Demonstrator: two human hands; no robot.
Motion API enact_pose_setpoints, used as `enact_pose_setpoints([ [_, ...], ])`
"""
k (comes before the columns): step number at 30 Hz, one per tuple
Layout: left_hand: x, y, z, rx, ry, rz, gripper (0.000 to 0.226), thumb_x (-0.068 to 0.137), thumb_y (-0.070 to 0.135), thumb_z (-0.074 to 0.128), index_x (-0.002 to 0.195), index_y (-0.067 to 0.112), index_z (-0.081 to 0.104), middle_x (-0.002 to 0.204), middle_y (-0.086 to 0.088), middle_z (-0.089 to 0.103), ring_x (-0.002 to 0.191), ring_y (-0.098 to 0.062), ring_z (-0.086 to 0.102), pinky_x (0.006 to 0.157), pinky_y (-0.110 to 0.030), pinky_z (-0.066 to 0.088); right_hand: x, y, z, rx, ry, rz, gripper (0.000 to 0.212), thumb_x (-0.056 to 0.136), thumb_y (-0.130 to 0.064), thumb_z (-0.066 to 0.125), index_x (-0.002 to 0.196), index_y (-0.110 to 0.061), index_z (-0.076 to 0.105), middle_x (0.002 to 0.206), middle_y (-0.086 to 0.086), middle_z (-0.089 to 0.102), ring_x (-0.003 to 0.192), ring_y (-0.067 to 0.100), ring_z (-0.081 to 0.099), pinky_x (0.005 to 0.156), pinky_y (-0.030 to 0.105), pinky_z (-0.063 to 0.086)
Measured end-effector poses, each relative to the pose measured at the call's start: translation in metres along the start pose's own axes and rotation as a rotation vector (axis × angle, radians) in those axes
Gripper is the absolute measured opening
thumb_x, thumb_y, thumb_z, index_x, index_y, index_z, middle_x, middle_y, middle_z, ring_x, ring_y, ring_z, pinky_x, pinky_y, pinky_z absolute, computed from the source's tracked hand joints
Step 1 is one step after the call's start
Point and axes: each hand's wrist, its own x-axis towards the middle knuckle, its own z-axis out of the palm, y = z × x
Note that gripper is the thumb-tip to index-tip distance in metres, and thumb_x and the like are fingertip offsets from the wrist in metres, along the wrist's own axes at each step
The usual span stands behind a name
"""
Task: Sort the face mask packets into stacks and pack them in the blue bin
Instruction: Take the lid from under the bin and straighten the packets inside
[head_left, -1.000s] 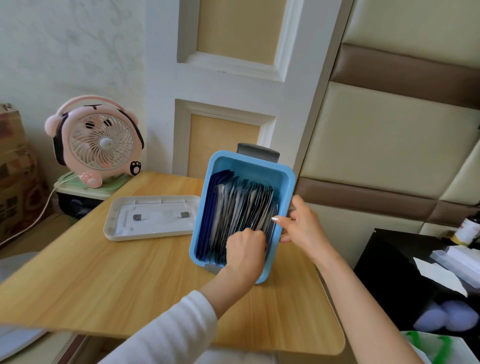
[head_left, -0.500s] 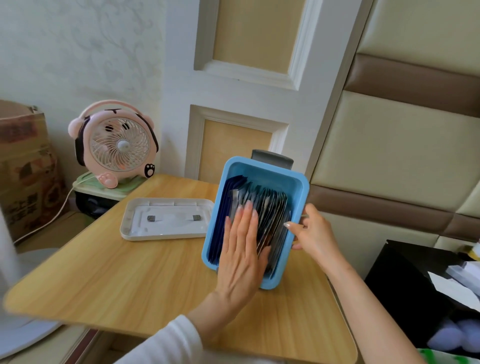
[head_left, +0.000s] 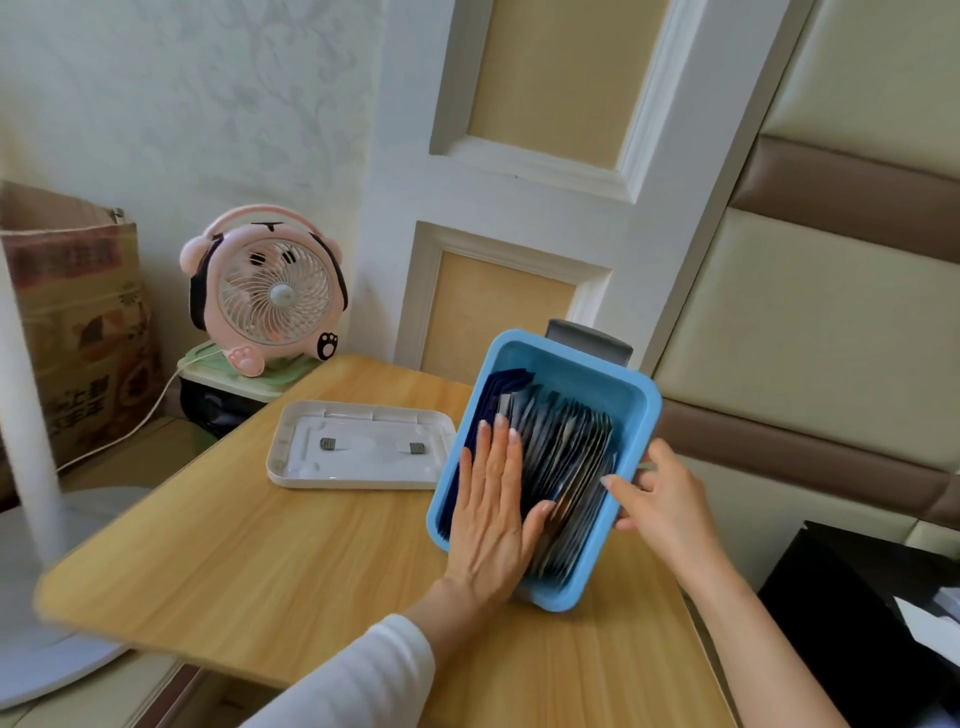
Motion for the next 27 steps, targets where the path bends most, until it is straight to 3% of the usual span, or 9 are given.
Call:
enact_pose_setpoints([
  [5,0.004,0.002,0.009,-0.02,-0.013,-0.068,0.068,0.099,0.049,0.019,0.148,0.003,0.008,0.158,-0.011,-0.002,0.146,-0.028,0.004,0.119,-0.04,0.0,0.002,-0.002,-0.002,-0.017,-0.021,0.0,0.023,0.088,-0.008,0.061,0.102,-0.022,0.05,0.095,0.003,0.069,0.078,0.011,0.068,0.054,0.021,0.055],
  [10,0.003,-0.003,0.005,-0.083,0.021,-0.08,0.065,0.1,0.045,0.019,0.148,0.003,0.01,0.158,-0.011,0.0,0.146,-0.026,0.003,0.119,-0.04,-0.002,0.002,-0.004,-0.001,-0.064,0.01,0.044,0.021,0.085,-0.01,0.064,0.101,-0.02,0.052,0.088,0.004,0.071,0.071,0.014,0.069,0.06,0.033,0.059],
  [12,-0.001,-0.001,0.002,-0.116,0.08,-0.16,0.065,0.1,0.043,0.017,0.148,0.0,0.01,0.158,-0.013,0.0,0.146,-0.029,0.003,0.119,-0.041,-0.002,0.004,-0.006,-0.005,-0.181,0.01,0.059,0.019,0.083,-0.027,0.067,0.094,-0.023,0.053,0.083,0.0,0.071,0.068,0.015,0.069,0.064,0.039,0.059],
  [14,-0.001,0.004,0.0,-0.144,0.101,-0.237,0.068,0.099,0.045,0.016,0.147,-0.002,0.007,0.157,-0.016,-0.002,0.146,-0.03,0.0,0.118,-0.044,-0.001,0.008,-0.012,-0.014,-0.29,0.06,0.034,0.03,0.078,-0.052,0.064,0.089,-0.028,0.051,0.084,-0.007,0.069,0.072,0.015,0.068,0.069,0.042,0.057],
  [17,0.002,0.014,0.0,-0.168,0.075,-0.282,0.071,0.098,0.048,0.016,0.147,-0.002,0.005,0.157,-0.016,-0.002,0.146,-0.028,-0.002,0.118,-0.045,-0.001,0.023,-0.028,-0.029,-0.235,0.143,-0.001,0.046,0.074,-0.066,0.056,0.099,-0.028,0.05,0.101,-0.007,0.065,0.087,0.017,0.065,0.077,0.045,0.056],
  [21,0.002,0.012,-0.006,-0.248,0.105,-0.359,0.067,0.097,0.048,0.015,0.149,0.01,-0.004,0.158,-0.005,-0.007,0.146,-0.015,-0.008,0.118,-0.036,-0.008,0.044,-0.044,-0.035,-0.276,-0.022,-0.025,0.055,0.088,-0.051,0.053,0.136,-0.034,0.035,0.143,0.001,0.044,0.129,0.025,0.046,0.104,0.044,0.041],
  [23,0.0,0.006,-0.015,-0.37,0.141,-0.6,0.067,0.096,0.048,0.017,0.149,0.015,-0.006,0.158,0.001,-0.01,0.144,-0.006,-0.012,0.118,-0.03,-0.008,0.048,-0.049,-0.034,-0.299,-0.056,-0.052,0.037,0.095,-0.037,0.048,0.132,-0.03,0.043,0.135,0.005,0.053,0.118,0.027,0.055,0.096,0.04,0.047],
  [25,-0.01,-0.003,-0.026,-0.457,0.101,-0.833,0.064,0.099,0.04,0.027,0.149,0.011,-0.001,0.158,-0.004,-0.003,0.145,-0.012,-0.004,0.117,-0.029,-0.001,0.052,-0.052,-0.033,-0.286,-0.06,-0.009,0.023,0.098,-0.023,0.043,0.119,-0.022,0.052,0.106,0.016,0.063,0.079,0.027,0.068,0.064,0.035,0.059],
  [27,-0.024,-0.003,-0.041,-0.553,-0.042,-0.99,0.063,0.099,0.028,0.036,0.148,0.008,0.003,0.155,-0.006,0.004,0.142,-0.021,0.012,0.115,-0.033,0.011,0.054,-0.057,-0.033,-0.265,-0.089,0.08,0.024,0.095,-0.014,0.039,0.115,-0.019,0.052,0.093,0.018,0.061,0.053,0.026,0.067,0.046,0.034,0.056],
])
